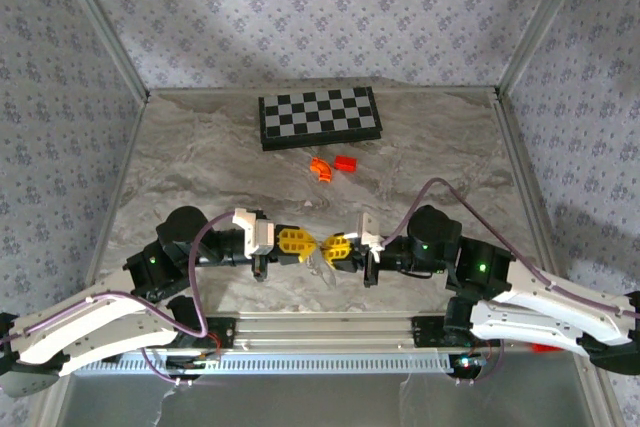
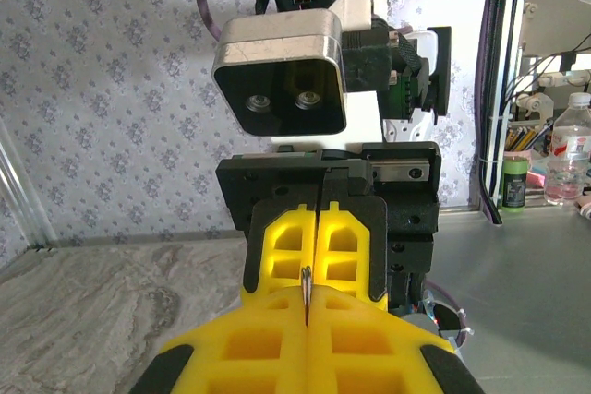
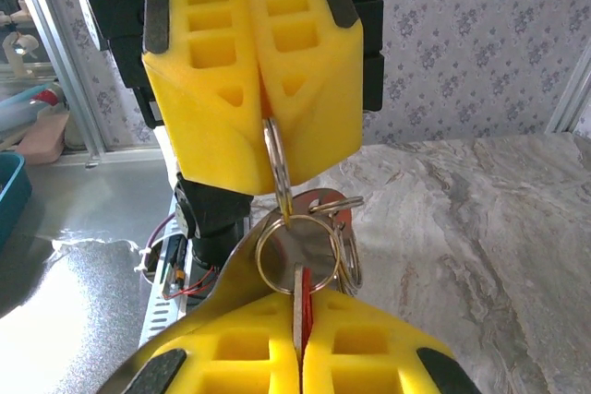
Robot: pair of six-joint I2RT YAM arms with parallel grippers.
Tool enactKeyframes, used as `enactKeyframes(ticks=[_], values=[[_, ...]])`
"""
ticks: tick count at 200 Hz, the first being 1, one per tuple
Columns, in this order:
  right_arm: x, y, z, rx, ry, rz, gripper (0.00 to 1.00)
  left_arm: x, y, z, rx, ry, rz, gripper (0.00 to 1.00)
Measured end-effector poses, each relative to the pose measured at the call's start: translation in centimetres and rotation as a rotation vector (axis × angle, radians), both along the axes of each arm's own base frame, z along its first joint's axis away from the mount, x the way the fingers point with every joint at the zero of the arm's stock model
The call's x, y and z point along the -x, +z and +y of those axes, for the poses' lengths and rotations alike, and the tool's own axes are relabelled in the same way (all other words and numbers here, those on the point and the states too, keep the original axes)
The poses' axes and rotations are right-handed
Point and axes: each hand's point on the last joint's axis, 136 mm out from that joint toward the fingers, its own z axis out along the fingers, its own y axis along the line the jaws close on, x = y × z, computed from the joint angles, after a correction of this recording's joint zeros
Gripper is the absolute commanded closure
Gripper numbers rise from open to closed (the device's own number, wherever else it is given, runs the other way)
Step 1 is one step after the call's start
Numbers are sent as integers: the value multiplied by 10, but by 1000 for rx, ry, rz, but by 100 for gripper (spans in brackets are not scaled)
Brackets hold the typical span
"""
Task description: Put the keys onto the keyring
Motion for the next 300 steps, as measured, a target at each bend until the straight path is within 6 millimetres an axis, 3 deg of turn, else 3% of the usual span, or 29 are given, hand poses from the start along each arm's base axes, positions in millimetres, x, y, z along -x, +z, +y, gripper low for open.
enactKeyframes(ticks=[150,191,300], values=[[-5,10,-12,-31,-46,-25,99,-8,-14,-5,-50,28,25,100],[-5,13,-14,-37,-51,-30,99,-9,-29,-7,-107,31,49,100],[-9,-3,-13,42,-63,-35,99,-13,-48,-9,-195,49,58,100]])
